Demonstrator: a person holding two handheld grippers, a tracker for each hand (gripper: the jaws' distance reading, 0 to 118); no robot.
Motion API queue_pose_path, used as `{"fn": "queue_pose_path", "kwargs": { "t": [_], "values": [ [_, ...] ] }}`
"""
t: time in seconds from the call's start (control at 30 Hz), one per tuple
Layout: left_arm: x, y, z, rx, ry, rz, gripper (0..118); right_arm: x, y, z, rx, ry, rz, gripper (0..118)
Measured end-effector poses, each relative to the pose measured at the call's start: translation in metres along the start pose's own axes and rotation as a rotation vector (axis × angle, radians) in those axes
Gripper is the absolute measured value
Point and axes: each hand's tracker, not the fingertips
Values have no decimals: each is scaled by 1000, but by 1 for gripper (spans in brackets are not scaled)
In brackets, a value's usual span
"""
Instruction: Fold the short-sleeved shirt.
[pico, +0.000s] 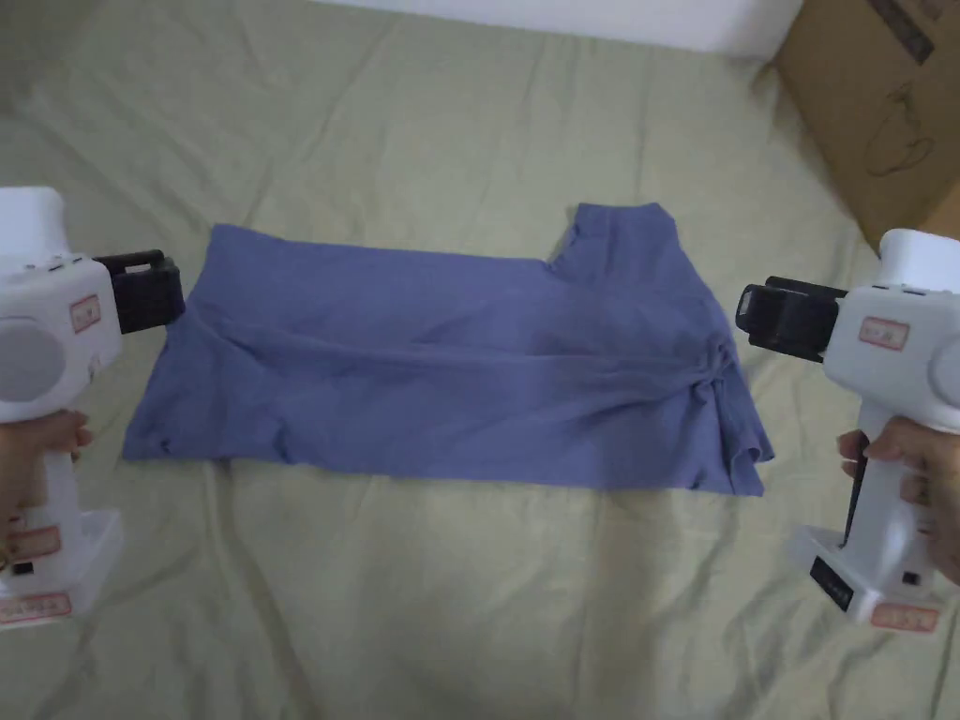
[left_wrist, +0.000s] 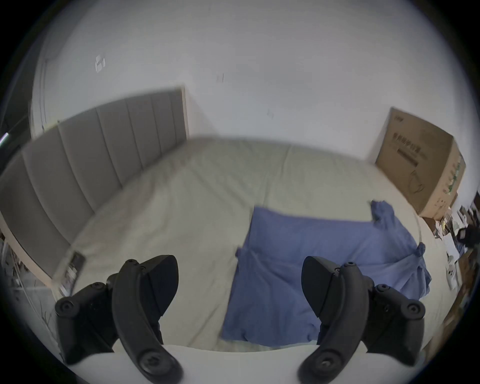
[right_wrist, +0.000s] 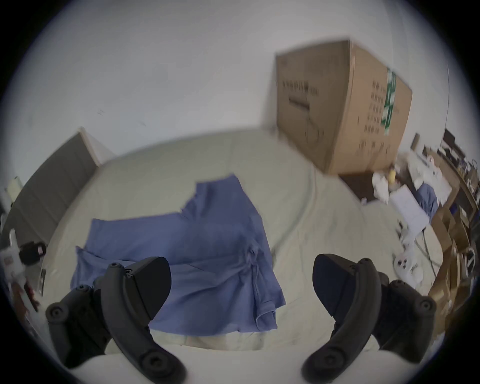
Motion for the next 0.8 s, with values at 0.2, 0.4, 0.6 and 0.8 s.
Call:
{"fn": "queue_pose_path", "kwargs": {
  "t": [0.2,0.4,0.6,0.8],
  "values": [
    [4,-10,98,240,-11,-107,98,-36,-36,104,280,-3,105,113],
    [5,-35,146,290,-56,-106,61,-57,-65,154,336,39,2,90],
    [-2,-51,146,245,-79,-94,0,-68,-81,160,333,48,-7,0],
    [-18,-46,121,115,-104,16,0,-78,-80,161,314,65,0,0]
  ]
}}
